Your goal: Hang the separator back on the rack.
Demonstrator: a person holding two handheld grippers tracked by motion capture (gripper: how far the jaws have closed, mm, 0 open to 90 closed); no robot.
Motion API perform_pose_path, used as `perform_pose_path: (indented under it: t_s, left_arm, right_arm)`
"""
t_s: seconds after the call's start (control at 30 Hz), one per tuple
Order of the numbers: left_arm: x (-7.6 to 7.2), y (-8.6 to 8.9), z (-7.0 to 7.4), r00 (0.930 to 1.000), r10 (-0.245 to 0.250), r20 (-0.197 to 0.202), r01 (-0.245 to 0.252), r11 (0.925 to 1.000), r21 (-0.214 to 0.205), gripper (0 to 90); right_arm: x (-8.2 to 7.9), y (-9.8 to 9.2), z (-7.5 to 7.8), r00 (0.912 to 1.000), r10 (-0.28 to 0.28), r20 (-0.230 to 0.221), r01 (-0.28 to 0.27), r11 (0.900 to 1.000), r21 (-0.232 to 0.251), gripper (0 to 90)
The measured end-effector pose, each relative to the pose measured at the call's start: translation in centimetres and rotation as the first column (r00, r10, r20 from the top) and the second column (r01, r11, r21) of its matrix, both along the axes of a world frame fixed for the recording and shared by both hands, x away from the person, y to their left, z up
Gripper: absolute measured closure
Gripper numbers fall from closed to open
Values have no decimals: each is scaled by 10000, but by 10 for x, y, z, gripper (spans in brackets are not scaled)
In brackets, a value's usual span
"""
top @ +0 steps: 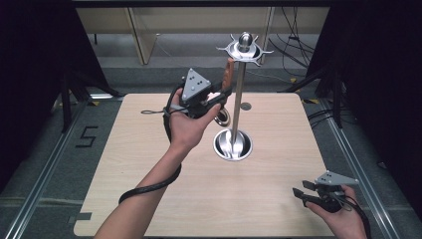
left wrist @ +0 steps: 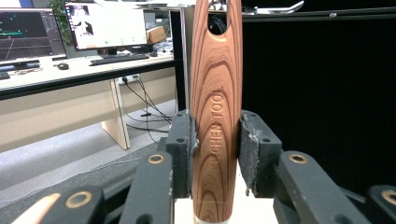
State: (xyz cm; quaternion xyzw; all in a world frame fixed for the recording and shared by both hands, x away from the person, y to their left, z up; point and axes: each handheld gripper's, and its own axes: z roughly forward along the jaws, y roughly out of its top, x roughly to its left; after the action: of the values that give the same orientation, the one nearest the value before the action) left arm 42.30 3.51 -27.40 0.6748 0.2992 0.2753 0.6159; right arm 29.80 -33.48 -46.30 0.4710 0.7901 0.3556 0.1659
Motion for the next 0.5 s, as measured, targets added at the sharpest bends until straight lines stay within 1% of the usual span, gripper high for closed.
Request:
perform_pose_path:
  t_s: [0.03,0.07,0.1,0.13,0.17,0.2,0.23,0.4,0.43,0.5]
  left_arm:
    - [1,0,1,9999,44,94,-45,10000,56,671]
    - [2,0,1,9999,54,103,-55,9999,117,672]
    - [2,0,1,9999,57,86,-59,9999,150,671]
    - [3,-1,1,10000,58,71,-59,9999,141,671]
    - [3,-1,1,10000,75,64,-76,9999,135,671]
    - [4,-2,1,9999,89,51,-89,9998,162,671]
    - [4,-2,1,9999,96,44,-97,9998,169,671]
    - [7,-5,2,9999,141,12,-141,9998,164,671]
    - [7,-5,2,9999,155,14,-155,9997,180,671]
    - [8,-6,2,9999,172,2,-172,9996,208,671]
  right_arm:
    - [0,0,0,10000,5,4,-5,10000,-2,511]
    - [0,0,0,10000,-2,-11,2,10000,16,511]
    - [2,-2,-1,9997,138,176,-137,9999,-73,511]
    - [0,0,0,10000,-4,18,4,10000,13,510]
    - [2,-2,-1,9996,201,206,-198,9997,-113,510]
    - [-1,1,0,9999,-77,-146,78,9999,97,511]
    - [0,0,0,10000,9,-71,-8,10000,49,511]
    - [0,0,0,10000,24,-19,-24,10000,32,511]
    - [2,-2,-1,9996,208,165,-207,9997,-106,510]
    - [2,-2,-1,9995,278,117,-276,9995,-120,511]
